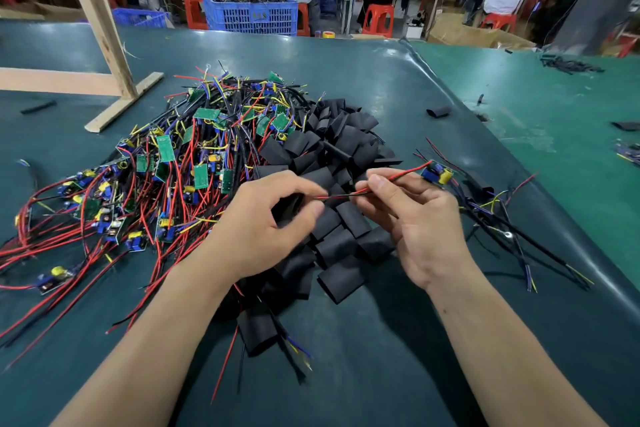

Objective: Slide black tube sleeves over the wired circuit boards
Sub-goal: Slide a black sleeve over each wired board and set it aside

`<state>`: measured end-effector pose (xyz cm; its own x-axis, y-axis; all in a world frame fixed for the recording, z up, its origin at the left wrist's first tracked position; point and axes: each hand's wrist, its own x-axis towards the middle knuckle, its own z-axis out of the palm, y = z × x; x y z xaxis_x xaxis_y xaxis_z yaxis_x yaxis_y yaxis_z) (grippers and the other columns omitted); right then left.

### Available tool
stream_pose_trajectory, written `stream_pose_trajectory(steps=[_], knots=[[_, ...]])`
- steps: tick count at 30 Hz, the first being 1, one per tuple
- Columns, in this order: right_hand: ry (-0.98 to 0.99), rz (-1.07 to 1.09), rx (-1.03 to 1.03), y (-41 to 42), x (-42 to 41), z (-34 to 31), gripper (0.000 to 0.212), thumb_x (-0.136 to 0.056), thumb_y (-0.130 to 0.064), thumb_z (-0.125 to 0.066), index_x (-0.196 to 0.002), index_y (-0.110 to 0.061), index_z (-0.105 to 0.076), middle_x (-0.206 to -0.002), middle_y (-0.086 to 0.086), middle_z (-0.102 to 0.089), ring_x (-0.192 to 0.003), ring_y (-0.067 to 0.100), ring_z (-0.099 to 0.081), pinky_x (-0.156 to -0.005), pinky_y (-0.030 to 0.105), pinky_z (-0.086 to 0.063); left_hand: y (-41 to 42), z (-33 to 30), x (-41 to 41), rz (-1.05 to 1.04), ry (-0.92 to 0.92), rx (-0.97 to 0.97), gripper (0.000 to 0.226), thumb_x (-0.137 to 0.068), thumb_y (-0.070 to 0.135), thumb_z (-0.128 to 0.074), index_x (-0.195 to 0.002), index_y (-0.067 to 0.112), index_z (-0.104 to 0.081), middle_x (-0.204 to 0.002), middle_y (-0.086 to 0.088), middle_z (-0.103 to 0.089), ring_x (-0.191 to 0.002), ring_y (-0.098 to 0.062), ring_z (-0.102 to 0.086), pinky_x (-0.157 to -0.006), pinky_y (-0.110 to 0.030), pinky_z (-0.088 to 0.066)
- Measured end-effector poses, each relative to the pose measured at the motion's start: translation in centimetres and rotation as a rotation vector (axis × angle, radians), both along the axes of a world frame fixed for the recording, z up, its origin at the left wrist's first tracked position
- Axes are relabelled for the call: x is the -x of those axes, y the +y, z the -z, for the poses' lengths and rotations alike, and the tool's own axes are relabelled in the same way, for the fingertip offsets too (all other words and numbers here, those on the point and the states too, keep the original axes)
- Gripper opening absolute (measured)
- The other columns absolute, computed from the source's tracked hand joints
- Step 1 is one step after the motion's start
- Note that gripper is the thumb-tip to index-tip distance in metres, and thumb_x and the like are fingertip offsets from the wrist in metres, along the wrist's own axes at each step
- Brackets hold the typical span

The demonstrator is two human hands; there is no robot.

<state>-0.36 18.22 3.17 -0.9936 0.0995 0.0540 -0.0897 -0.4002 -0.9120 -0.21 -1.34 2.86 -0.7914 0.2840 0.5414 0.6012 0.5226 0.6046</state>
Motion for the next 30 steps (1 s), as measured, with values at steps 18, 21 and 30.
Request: stream_pose_trajectory(steps=[18, 21, 30], knots=[[0.027, 0.08, -0.052, 0.3, 0.1, -0.2, 0.01, -0.086, -0.001, -0.069, -0.085, -0.008, -0.076, -0.081, 0.013, -0.075, -0.075, 0.02, -0.073, -0.065, 0.022, -0.057, -0.4, 0.3, 0.0, 0.097, -0.134, -0.041, 0.076, -0.08, 0.036, -0.071, -0.147, 0.029, -0.037, -0.118, 0.024, -0.066, -0.118, 0.005, -0.057, -0.106, -0.018, -0.039], [0.004, 0.083, -0.043, 0.0, 0.0, -0.1, 0.013, -0.085, 0.0, -0.069, -0.081, -0.01, -0.076, -0.079, 0.013, -0.075, -0.074, 0.02, -0.073, -0.064, 0.021, -0.057, -0.2, 0.4, -0.1, 0.076, -0.127, -0.027, 0.075, -0.078, 0.039, -0.073, -0.145, 0.031, -0.04, -0.117, 0.03, -0.063, -0.116, 0.008, -0.057, -0.102, -0.016, -0.041], [-0.014, 0.204, 0.017, -0.5, 0.1, 0.3, 0.013, -0.086, 0.001, -0.07, -0.077, -0.008, -0.074, -0.073, 0.009, -0.073, -0.07, 0.018, -0.071, -0.065, 0.021, -0.057, 0.3, 0.6, -0.2, 0.043, -0.051, -0.057, 0.059, -0.081, 0.033, -0.077, -0.135, 0.024, -0.056, -0.118, 0.017, -0.069, -0.068, 0.005, -0.063, -0.069, -0.014, -0.051]])
